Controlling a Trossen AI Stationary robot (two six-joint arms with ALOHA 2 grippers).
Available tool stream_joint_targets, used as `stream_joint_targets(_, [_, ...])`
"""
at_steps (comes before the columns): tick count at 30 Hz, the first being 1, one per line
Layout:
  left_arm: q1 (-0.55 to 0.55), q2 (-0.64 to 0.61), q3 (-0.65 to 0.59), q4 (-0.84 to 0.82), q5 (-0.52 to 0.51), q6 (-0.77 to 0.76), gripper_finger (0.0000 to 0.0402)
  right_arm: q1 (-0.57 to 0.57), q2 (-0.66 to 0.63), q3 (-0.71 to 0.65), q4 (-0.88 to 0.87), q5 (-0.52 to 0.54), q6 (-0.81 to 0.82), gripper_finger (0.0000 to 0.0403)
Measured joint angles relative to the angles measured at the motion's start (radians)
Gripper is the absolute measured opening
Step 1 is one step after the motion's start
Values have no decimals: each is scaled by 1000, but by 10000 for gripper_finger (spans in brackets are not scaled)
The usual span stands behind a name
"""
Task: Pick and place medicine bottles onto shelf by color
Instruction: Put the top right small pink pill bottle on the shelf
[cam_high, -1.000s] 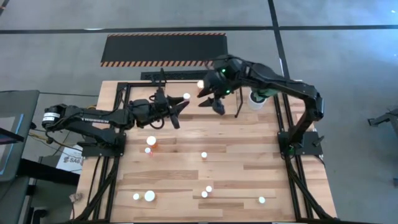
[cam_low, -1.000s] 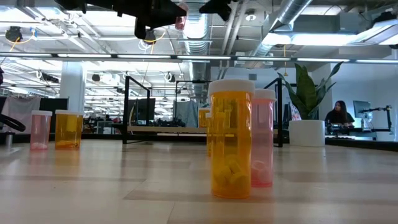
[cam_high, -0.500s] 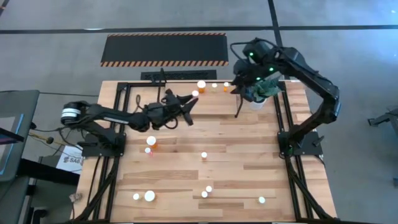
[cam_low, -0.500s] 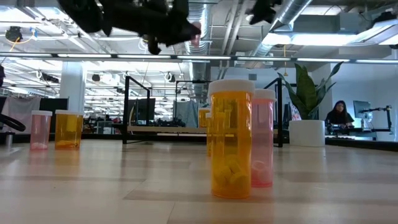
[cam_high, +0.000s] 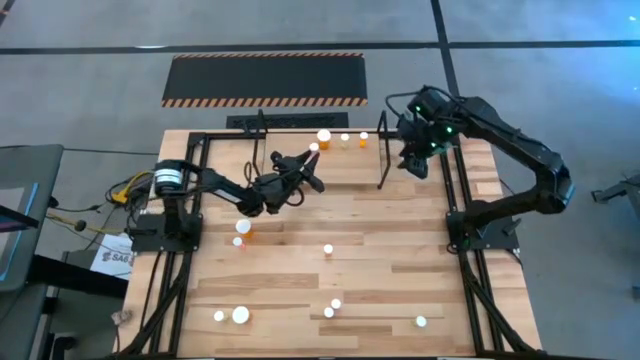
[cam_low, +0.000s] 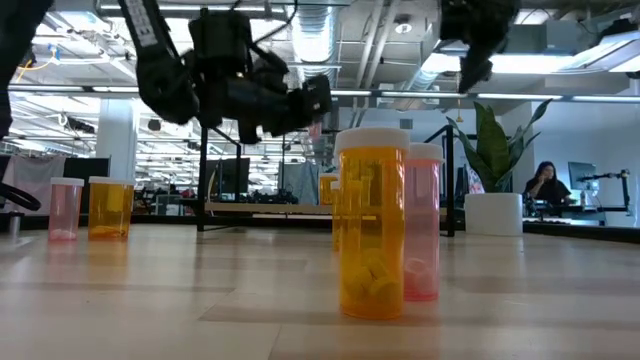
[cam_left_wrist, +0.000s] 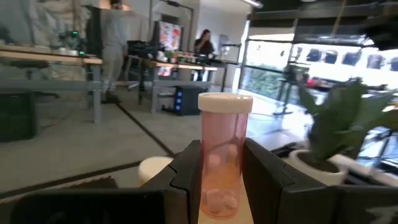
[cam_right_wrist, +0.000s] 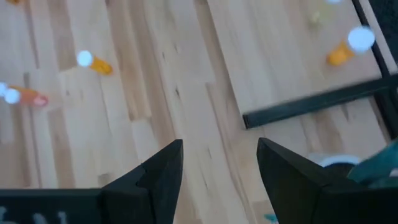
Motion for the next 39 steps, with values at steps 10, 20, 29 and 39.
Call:
stream_joint_targets(10, [26, 152, 122, 15, -75, 81, 76, -27, -285, -292, 295, 4, 8, 226])
stream_joint_targets(20, [93, 179, 123, 13, -257, 5, 76, -27, -455, -479, 525, 78, 90, 226])
stream_joint_targets(29, [94, 179, 122, -15, -208, 4, 76, -46, -454, -489, 524, 131, 93, 226])
stream_joint_targets(39, [54, 179, 122, -210, -305, -155, 76, -37, -401, -489, 488, 130, 218, 226])
